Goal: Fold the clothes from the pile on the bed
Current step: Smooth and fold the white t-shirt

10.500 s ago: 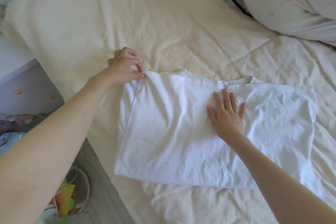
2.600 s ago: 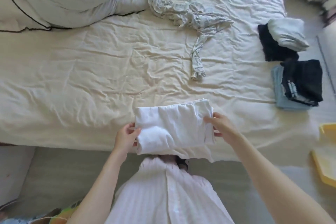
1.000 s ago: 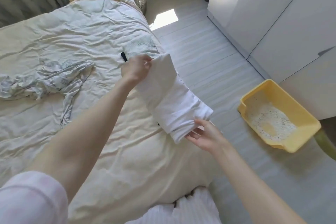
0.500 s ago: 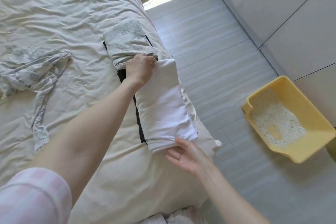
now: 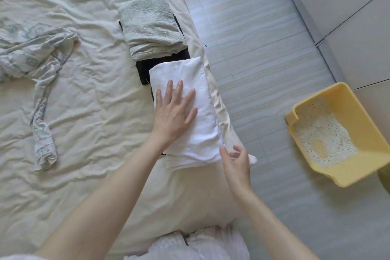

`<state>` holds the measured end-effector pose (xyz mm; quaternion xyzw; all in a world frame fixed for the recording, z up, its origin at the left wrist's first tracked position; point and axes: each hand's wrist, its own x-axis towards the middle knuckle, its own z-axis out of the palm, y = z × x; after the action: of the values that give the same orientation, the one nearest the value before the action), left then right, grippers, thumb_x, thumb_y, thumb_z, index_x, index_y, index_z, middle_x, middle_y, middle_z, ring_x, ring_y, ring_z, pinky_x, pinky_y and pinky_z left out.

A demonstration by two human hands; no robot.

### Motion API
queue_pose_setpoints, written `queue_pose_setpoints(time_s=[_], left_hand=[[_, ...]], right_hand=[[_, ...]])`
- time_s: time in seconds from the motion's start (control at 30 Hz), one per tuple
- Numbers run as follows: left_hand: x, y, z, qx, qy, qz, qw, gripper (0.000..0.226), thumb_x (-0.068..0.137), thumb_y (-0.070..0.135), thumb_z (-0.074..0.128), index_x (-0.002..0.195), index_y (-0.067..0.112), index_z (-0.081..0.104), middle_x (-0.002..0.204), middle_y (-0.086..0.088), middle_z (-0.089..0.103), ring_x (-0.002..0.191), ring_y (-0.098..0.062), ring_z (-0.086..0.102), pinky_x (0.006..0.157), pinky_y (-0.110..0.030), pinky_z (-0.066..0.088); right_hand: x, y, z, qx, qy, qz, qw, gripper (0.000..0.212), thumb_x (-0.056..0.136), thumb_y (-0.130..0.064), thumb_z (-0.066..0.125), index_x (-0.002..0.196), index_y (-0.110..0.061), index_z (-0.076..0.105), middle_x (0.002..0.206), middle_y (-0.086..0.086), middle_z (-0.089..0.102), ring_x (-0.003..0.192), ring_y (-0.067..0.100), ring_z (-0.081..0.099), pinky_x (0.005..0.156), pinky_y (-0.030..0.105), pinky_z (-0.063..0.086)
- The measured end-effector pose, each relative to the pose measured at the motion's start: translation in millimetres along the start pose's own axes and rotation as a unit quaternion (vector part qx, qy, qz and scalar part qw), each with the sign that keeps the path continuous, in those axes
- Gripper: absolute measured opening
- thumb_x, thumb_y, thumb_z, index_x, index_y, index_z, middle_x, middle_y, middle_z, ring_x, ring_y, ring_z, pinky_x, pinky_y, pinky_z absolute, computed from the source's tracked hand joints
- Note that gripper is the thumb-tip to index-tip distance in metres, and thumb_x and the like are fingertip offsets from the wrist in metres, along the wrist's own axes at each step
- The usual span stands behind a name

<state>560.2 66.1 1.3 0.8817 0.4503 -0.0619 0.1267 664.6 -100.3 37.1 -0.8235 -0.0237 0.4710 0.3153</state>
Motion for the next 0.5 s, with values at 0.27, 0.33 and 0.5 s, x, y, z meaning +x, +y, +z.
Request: queue_pose_setpoints(time_s=[0.27, 0.33, 0.5], left_hand=[[6.8, -10.2, 27.9, -0.015, 0.022, -0.011, 1.000, 0.050, 0.101, 0.037, 0.031, 0.148, 0.034, 0.015, 0.159, -0.001, 0.001, 0.145, -0.026, -0.010, 0.114, -0.044, -0.007], [8.8, -15.0, 36.6, -0.017, 0.022, -0.015, 0.999, 0.050, 0.101, 0.038, 0.031, 0.148, 0.034, 0.015, 0.159, -0.001, 0.002, 0.146, -0.027, -0.009, 0.114, -0.045, -0.006], [7.6, -16.2, 36.1, 0.003, -0.014, -0.022, 1.000, 0.052, 0.101, 0.040, 0.025, 0.148, 0.035, 0.003, 0.159, -0.001, -0.008, 0.145, -0.027, -0.015, 0.113, -0.046, -0.010]], right_hand=[[55.8, -27.7, 48.2, -0.394, -0.037, -0.499, 0.770, 0.051, 0.096, -0.015, 0.044, 0.145, -0.009, 0.034, 0.155, 0.011, 0.021, 0.144, 0.026, 0.004, 0.118, 0.049, 0.014], [71.5, -18.1, 55.9, -0.409, -0.044, -0.486, 0.771, 0.051, 0.098, -0.019, 0.041, 0.146, -0.011, 0.030, 0.156, 0.009, 0.017, 0.141, 0.022, -0.004, 0.118, 0.047, 0.009], [74.1, -16.5, 60.1, -0.423, -0.027, -0.511, 0.748, 0.050, 0.093, -0.016, 0.050, 0.141, -0.007, 0.042, 0.150, 0.015, 0.032, 0.141, 0.033, 0.024, 0.113, 0.052, 0.018]])
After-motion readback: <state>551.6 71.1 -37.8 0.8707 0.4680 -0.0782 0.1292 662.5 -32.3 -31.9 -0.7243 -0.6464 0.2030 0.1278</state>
